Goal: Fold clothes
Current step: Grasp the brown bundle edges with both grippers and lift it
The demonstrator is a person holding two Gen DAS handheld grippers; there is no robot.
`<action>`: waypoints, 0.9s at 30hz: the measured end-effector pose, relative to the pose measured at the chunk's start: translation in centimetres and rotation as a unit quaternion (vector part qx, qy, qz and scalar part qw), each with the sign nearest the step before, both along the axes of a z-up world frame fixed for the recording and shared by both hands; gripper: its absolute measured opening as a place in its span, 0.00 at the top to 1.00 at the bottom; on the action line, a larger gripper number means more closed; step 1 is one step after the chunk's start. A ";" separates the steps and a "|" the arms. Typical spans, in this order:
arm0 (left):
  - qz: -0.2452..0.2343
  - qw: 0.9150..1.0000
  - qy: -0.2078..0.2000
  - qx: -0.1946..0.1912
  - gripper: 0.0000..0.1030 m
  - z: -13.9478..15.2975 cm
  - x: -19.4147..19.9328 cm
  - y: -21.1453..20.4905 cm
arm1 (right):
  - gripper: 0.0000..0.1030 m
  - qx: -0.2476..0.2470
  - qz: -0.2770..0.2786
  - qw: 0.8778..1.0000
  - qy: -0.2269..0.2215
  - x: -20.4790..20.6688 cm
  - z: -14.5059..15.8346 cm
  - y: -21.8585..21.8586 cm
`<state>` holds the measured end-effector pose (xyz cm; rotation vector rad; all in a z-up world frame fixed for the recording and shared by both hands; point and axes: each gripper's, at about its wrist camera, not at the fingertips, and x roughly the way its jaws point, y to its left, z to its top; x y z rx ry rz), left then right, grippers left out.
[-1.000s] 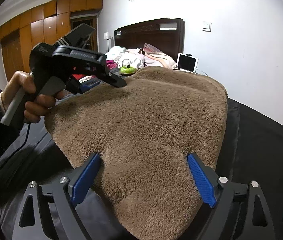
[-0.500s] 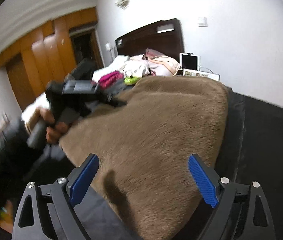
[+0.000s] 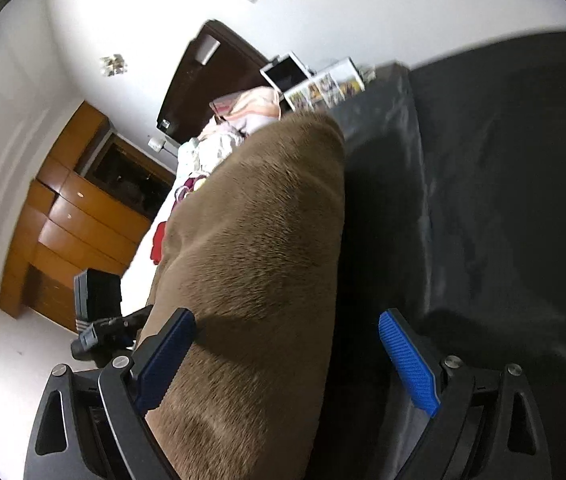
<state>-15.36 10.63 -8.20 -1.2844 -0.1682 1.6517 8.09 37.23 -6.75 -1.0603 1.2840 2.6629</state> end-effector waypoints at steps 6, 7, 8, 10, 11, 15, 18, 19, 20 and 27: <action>-0.007 1.000 0.002 0.008 0.01 -0.4 -0.4 -0.1 | 0.08 -0.054 0.021 0.998 0.010 -2.0 -1.5 0.5; -0.010 1.000 -0.001 0.012 0.01 -0.4 -0.4 0.0 | 0.08 -0.055 0.025 0.998 0.009 -2.3 -1.5 0.4; -0.014 1.000 -0.006 0.018 0.01 -0.6 -0.4 0.0 | 0.08 -0.055 0.027 0.998 0.009 -2.5 -1.5 0.4; -0.025 0.999 -0.017 0.032 0.01 -0.9 -0.4 0.0 | 0.08 -0.051 0.035 0.998 0.006 -3.1 -1.5 0.2; -0.035 0.998 -0.025 0.041 0.01 -1.1 -0.3 0.1 | 0.08 -0.049 0.044 0.998 0.004 -3.4 -1.5 0.0; -0.053 0.997 -0.032 0.049 0.01 -1.3 -0.3 0.5 | 0.08 -0.031 0.083 0.996 -0.010 -4.8 -1.2 -1.2; -0.057 0.997 -0.032 0.048 0.01 -1.4 -0.3 0.9 | 0.06 -0.018 0.104 0.994 -0.013 -5.7 -1.0 -2.3; -0.058 0.997 -0.031 0.048 0.01 -1.4 -0.3 0.9 | 0.06 -0.014 0.104 0.994 -0.013 -5.9 -1.0 -2.5; -0.057 0.997 -0.031 0.048 0.01 -1.4 -0.1 0.7 | 0.06 -0.010 0.104 0.994 -0.013 -6.1 -0.9 -2.7; -0.052 0.996 -0.041 0.053 0.21 -1.6 0.3 0.5 | 0.38 0.001 0.079 0.997 0.013 -5.5 -0.6 -3.2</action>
